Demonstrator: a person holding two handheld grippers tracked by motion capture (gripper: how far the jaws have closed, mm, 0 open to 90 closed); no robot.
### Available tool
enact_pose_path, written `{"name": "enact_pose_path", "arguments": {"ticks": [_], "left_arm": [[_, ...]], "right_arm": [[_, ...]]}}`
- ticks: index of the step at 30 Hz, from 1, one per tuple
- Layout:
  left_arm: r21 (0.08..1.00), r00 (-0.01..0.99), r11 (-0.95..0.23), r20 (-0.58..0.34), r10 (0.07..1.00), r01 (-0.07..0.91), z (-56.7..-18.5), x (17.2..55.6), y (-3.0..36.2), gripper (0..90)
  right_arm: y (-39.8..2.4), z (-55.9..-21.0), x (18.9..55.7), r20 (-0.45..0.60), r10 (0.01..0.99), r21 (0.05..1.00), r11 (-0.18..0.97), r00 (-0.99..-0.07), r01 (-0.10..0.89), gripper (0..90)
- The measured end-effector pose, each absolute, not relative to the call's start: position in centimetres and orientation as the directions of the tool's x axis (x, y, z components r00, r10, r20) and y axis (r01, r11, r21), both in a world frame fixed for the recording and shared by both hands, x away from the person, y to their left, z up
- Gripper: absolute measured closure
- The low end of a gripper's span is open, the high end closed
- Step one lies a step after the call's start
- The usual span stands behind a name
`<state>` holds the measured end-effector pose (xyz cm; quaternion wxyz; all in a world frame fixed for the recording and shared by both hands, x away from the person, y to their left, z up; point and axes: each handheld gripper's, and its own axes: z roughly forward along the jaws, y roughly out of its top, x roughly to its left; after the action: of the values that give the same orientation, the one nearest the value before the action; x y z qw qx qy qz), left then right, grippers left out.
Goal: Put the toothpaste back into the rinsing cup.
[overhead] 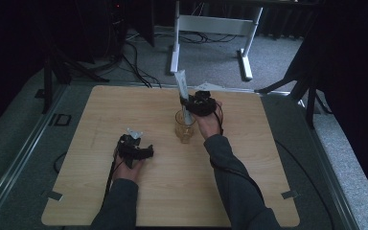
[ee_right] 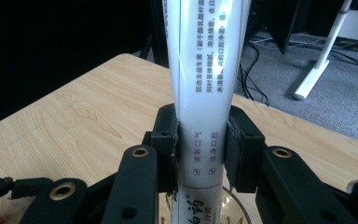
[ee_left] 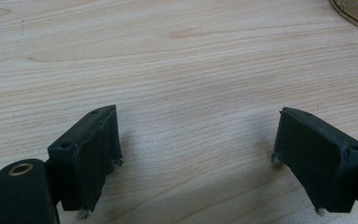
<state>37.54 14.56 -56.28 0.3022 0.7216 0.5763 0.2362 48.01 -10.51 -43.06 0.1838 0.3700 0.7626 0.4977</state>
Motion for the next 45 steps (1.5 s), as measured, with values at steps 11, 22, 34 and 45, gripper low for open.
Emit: {"name": "enact_pose_path", "arguments": {"ticks": [11,22,34,45], "left_arm": [[0.709,0.224,-0.153,-0.007,0.974,0.689,-56.3,37.5,14.6,14.3],[0.707,0.226,-0.155,-0.007,0.974,0.690,-56.3,37.5,14.6,14.3],[0.707,0.226,-0.155,-0.006,0.974,0.690,-56.3,37.5,14.6,14.3],[0.707,0.226,-0.155,-0.007,0.974,0.690,-56.3,37.5,14.6,14.3]], "right_arm": [[-10.3,-44.7,47.8,0.071,0.737,0.876,0.277,-0.673,0.396,66.8],[-9.9,-45.8,47.2,0.002,0.724,0.848,0.365,-0.690,0.385,65.9],[-11.1,-47.1,47.2,0.033,0.729,0.837,0.354,-0.683,0.418,55.4],[-12.0,-47.5,47.1,0.043,0.732,0.823,0.360,-0.680,0.439,49.7]]}}
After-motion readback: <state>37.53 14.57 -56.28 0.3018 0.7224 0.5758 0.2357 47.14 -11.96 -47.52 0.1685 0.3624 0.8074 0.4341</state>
